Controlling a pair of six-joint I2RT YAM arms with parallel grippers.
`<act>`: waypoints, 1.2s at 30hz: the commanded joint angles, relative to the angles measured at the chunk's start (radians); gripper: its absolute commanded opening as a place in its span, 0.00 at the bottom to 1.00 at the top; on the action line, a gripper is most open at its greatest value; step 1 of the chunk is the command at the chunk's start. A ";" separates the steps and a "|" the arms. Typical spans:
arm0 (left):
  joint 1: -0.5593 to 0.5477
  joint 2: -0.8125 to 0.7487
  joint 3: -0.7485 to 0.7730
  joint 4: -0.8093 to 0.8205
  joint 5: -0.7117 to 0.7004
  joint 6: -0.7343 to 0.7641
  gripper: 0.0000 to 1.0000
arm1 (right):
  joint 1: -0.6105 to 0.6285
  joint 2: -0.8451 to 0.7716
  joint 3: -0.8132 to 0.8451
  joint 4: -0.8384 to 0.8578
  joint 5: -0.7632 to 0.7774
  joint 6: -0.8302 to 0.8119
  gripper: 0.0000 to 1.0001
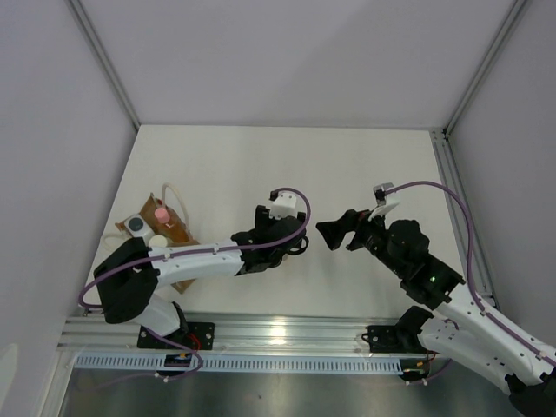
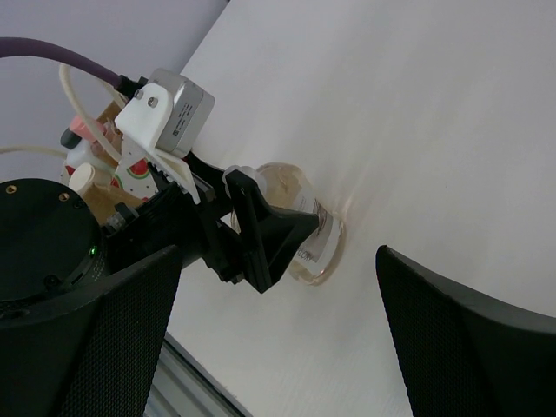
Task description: Place the personal care products into the canvas bag
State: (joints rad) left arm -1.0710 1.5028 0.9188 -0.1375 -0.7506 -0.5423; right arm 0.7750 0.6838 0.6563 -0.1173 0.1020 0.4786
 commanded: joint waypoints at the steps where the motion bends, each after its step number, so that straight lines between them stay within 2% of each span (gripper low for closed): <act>1: 0.008 0.013 0.026 0.052 -0.029 -0.022 0.81 | -0.002 -0.003 -0.003 0.034 -0.013 -0.003 0.97; 10: 0.020 0.053 0.034 0.078 -0.036 -0.013 0.77 | -0.002 -0.003 -0.004 0.031 -0.013 -0.005 0.97; 13: 0.020 0.063 0.025 0.090 -0.049 -0.022 0.58 | -0.002 -0.004 -0.003 0.028 -0.010 -0.008 0.97; 14: 0.020 0.065 0.025 0.088 -0.055 -0.025 0.41 | -0.002 -0.006 -0.003 0.028 -0.008 -0.009 0.97; 18: 0.019 0.056 0.034 0.029 -0.078 -0.034 0.05 | -0.002 -0.001 -0.006 0.031 -0.008 -0.009 0.97; 19: 0.019 0.037 0.037 0.009 -0.104 -0.056 0.01 | -0.002 0.002 -0.006 0.033 -0.010 -0.009 0.97; 28: 0.017 -0.242 -0.041 -0.125 -0.208 -0.094 0.00 | 0.000 0.007 -0.006 0.033 -0.022 -0.003 0.97; 32: 0.022 -0.381 0.008 -0.368 -0.271 -0.180 0.00 | 0.001 0.002 -0.004 0.033 -0.030 0.000 0.96; 36: 0.025 -0.488 0.078 -0.534 -0.329 -0.254 0.00 | 0.001 -0.015 -0.004 0.028 -0.030 0.003 0.96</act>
State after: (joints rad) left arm -1.0546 1.1160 0.8948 -0.5610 -0.9386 -0.7006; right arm 0.7750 0.6910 0.6518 -0.1146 0.0860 0.4782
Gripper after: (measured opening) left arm 0.572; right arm 0.966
